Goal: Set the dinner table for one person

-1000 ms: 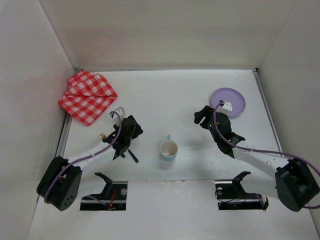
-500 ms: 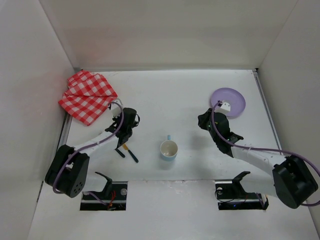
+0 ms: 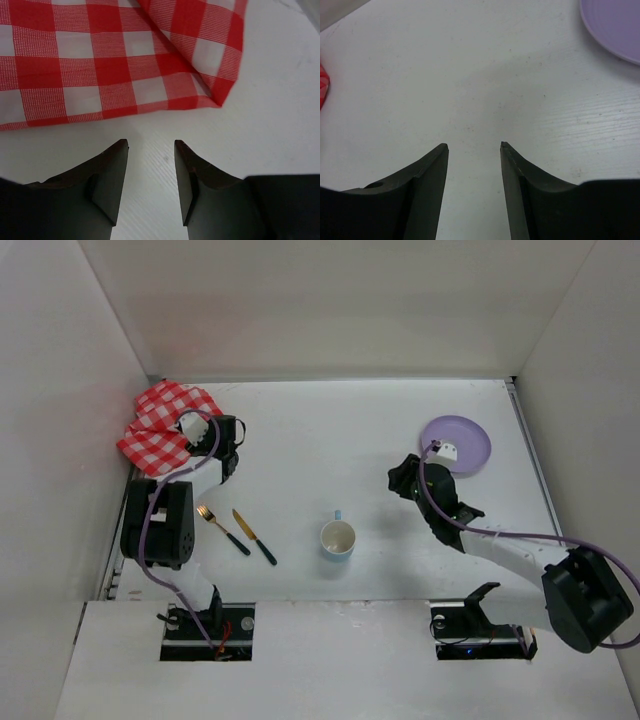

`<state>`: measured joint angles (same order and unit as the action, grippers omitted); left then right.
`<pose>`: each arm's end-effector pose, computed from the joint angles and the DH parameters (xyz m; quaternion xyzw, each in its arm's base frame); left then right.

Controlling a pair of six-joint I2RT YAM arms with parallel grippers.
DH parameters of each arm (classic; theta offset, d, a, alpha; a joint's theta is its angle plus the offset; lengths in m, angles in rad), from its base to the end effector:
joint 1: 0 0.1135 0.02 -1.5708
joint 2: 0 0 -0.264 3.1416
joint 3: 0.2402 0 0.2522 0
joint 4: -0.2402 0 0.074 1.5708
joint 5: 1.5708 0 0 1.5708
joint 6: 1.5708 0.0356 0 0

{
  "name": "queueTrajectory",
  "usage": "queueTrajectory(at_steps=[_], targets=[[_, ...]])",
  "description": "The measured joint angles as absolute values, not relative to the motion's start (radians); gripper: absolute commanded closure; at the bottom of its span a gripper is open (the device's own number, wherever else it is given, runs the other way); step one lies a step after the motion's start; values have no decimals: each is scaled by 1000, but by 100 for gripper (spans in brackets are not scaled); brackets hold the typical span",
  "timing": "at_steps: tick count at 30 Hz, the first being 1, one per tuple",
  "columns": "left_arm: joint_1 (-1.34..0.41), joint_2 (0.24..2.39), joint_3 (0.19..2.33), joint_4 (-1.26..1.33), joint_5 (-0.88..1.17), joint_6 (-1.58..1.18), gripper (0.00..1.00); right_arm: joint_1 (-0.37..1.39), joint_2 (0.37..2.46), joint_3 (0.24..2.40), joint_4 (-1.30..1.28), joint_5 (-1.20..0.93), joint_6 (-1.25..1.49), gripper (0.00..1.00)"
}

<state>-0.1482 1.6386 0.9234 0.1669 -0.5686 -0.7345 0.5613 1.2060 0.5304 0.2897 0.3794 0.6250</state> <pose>0.3499 -0.0329 0.2073 -0.3733 0.7618 0.0206 0.5291 0.2218 0.1239 0.2135 0.1312 0.8109 0.1768 0.5421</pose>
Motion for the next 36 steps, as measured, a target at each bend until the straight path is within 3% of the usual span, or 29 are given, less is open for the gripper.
queueTrajectory(at_steps=[10,24,36], targets=[[-50,1796,972,142,-524,-765,63,576,1252,549,291,361,620,51],[-41,1785,942,174,-607,-752,60,624,1314,585,289,351,596,41],[-20,1703,875,310,-606,-756,70,632,1335,600,289,340,590,40]])
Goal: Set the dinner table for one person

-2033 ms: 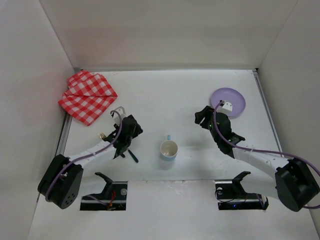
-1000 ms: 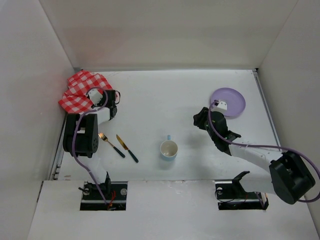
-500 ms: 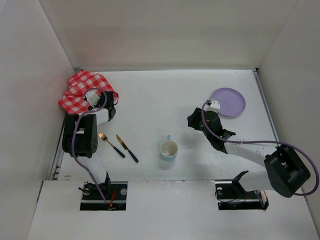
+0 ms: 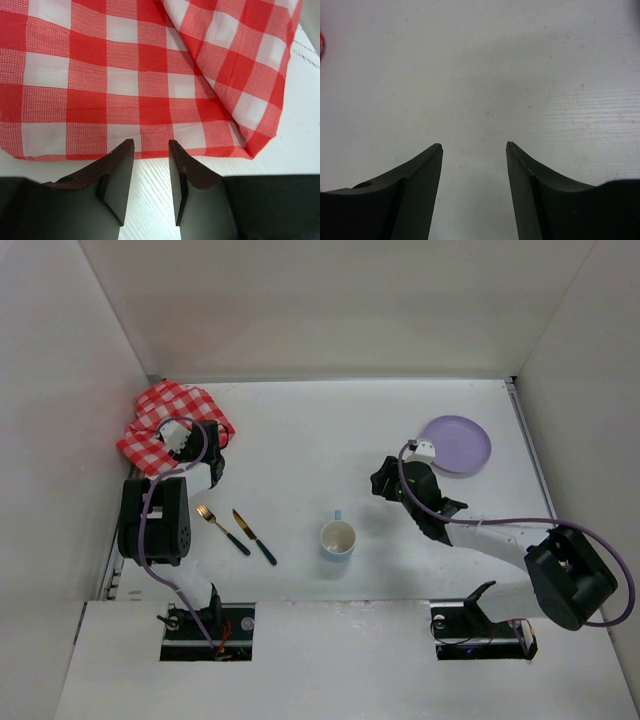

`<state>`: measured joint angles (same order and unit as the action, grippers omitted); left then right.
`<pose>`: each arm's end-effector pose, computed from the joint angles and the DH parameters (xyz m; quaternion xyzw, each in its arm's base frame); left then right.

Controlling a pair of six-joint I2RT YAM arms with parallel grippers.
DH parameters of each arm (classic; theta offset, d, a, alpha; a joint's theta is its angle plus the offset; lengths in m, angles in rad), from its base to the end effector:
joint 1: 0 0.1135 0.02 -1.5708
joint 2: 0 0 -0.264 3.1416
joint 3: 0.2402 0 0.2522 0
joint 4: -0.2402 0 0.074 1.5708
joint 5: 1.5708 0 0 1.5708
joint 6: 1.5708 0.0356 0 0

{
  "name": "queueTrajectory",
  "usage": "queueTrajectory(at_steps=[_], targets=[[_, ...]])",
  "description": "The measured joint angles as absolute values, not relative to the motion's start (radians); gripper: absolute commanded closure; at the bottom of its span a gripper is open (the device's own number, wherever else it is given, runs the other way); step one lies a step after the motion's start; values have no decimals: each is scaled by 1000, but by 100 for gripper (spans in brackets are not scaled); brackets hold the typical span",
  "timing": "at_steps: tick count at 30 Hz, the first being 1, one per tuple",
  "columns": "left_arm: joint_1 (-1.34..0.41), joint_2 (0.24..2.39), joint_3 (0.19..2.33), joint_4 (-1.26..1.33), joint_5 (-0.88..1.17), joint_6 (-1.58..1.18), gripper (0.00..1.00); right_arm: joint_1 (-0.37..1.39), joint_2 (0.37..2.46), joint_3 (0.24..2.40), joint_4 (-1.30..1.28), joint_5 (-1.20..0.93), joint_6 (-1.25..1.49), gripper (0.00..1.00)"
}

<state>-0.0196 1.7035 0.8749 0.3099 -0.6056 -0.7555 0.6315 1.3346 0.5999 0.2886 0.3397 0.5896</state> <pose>0.3547 0.0133 0.1840 -0.4366 0.7163 0.0576 0.5412 0.2308 0.1541 0.2041 0.0726 0.8355 0.1841 0.5126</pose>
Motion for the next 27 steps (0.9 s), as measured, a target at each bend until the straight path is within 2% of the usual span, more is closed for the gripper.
queueTrajectory(at_steps=[7,13,18,27], targets=[[88,1849,963,286,-462,-824,77,643,1337,601,287,336,582,40],[74,1888,1003,297,-373,-870,78,643,1324,601,288,336,580,41],[-36,1903,1016,310,-350,-875,78,643,1300,601,295,336,580,41],[-337,1929,1024,367,-339,-870,81,643,1296,601,295,336,579,40]])
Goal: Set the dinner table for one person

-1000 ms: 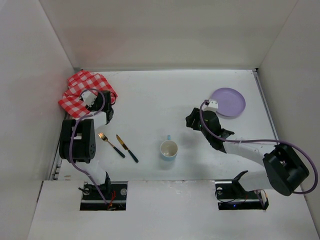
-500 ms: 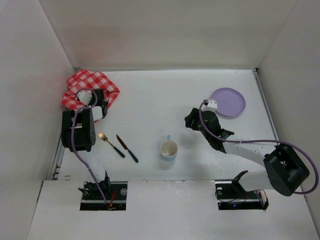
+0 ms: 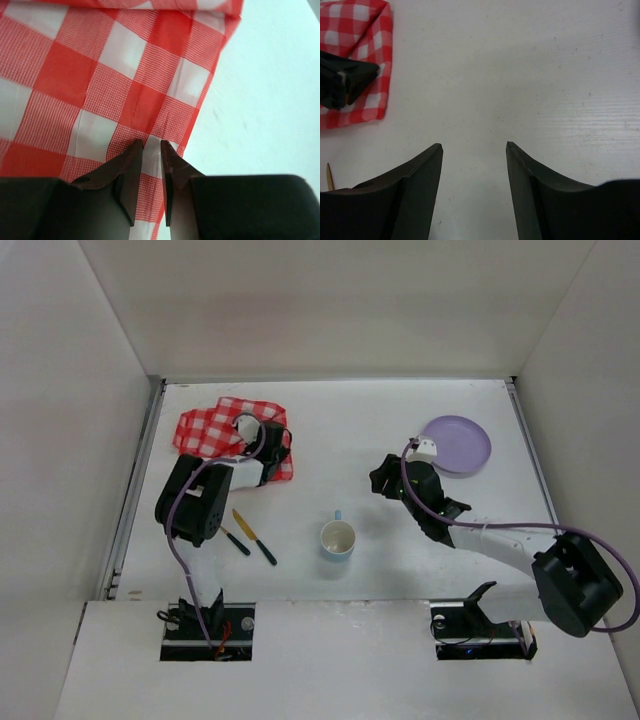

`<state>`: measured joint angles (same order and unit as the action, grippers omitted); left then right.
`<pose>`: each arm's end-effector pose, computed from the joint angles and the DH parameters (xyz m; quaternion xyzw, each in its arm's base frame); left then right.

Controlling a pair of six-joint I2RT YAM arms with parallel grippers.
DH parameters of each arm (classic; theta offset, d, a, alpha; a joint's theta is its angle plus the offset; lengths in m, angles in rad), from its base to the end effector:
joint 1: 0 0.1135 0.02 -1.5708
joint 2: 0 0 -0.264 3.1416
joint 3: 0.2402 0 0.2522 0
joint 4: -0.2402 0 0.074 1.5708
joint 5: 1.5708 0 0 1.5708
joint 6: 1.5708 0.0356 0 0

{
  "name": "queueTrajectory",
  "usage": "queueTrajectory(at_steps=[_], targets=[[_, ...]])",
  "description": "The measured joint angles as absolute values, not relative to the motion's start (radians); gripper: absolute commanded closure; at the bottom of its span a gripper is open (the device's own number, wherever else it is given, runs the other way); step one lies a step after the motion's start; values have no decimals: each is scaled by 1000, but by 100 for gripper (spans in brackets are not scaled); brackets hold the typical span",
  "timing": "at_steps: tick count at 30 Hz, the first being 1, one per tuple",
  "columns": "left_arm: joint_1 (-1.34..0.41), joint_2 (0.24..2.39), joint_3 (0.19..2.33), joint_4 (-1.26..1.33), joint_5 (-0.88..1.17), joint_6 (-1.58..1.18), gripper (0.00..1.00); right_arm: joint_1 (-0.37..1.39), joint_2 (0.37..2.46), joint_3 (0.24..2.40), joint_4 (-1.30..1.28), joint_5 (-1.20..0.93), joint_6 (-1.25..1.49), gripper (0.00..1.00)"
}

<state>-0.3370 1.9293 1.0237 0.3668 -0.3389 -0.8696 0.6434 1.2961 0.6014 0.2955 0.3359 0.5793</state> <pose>0.3846 -0.1222 0.1498 -0.3059 0.8052 -0.1551 0.4837 0.2264 0.1551 0.2151 0.0661 0.8241 0.1988 0.5263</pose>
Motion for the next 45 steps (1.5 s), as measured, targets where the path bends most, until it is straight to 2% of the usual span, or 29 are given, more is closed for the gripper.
queueTrajectory(at_steps=[7,12,17,19,22,26,32,45], targets=[[-515,1917,1003,381,-324,-788,85,643,1287,601,296,336,579,40],[-596,1814,878,387,-274,-690,88,643,1287,601,296,336,579,36],[-505,1579,678,320,-273,-655,79,643,1296,602,297,331,580,30],[-451,1489,643,291,-305,-651,72,643,1319,608,297,321,581,28],[-433,1411,655,277,-341,-643,68,645,1370,630,297,295,585,28],[-465,1451,761,268,-362,-634,60,661,1407,642,295,276,591,28],[-439,1618,975,222,-404,-649,57,668,1406,642,297,265,591,26],[-364,2136,1732,-170,-517,-572,50,669,1394,642,297,253,591,23]])
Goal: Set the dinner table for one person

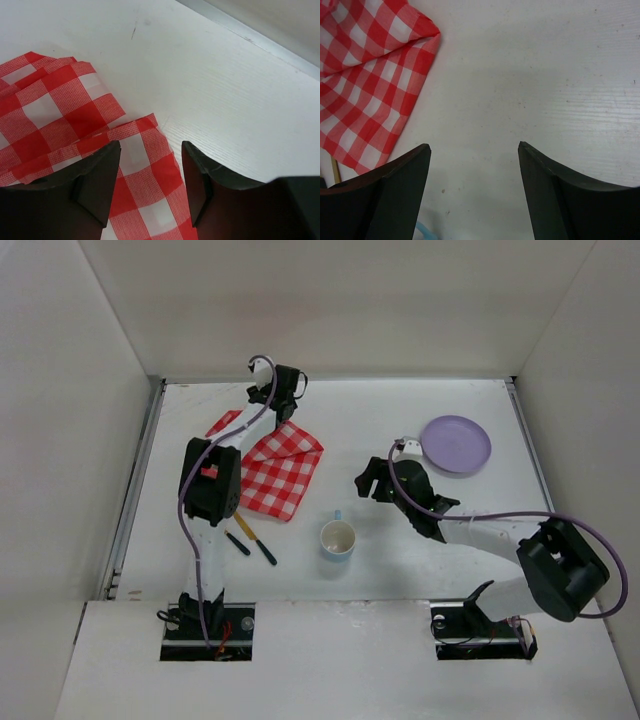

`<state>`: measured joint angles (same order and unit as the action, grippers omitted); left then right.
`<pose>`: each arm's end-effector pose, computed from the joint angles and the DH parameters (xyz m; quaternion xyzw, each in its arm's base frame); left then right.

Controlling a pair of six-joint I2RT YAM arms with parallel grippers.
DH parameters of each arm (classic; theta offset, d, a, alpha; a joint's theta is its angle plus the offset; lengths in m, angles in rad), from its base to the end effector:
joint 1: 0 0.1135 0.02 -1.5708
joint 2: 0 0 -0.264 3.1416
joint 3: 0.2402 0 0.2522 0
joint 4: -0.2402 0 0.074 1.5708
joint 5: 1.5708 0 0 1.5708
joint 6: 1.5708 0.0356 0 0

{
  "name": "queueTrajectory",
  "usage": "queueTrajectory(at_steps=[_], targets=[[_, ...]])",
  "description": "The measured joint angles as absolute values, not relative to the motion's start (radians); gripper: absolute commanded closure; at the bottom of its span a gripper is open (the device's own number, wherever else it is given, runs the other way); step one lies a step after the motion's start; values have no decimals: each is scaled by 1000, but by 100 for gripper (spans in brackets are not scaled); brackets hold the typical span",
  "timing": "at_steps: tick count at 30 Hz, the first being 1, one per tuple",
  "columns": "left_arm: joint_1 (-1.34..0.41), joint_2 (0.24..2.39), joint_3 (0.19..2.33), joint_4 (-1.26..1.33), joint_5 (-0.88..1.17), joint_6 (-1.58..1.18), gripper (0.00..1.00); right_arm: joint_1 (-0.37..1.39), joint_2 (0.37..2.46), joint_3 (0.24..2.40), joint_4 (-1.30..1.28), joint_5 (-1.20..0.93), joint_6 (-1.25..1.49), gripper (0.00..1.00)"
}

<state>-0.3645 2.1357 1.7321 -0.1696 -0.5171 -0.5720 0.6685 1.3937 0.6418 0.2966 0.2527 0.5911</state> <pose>0.4719 -0.1612 0.2385 -0.2096 0.8317 -0.0084 0.5140 0.2337 0.1733 0.2022 0.0341 0.8436 0.2228 0.4873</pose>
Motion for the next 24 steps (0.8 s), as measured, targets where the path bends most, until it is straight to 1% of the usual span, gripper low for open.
queueTrajectory(at_steps=[7,12,14,16,17,19,21,24], targets=[[-367,2321,1977,-374,-566,-526,50,669,1376,642,296,243,591,22],[-368,2400,2066,-454,-586,-494,55,669,1374,642,296,237,591,21],[-371,2408,2071,-468,-593,-477,59,669,1374,642,296,234,591,21],[-372,2408,2071,-478,-595,-461,69,669,1374,642,296,229,591,21],[-373,2408,2071,-479,-596,-452,77,669,1373,642,296,228,591,20],[-374,2408,2071,-477,-596,-437,86,669,1369,641,295,226,591,20],[-375,2407,2062,-471,-596,-426,89,668,1359,641,295,224,591,20],[-380,2388,2023,-453,-607,-419,92,667,1350,641,297,216,591,19]])
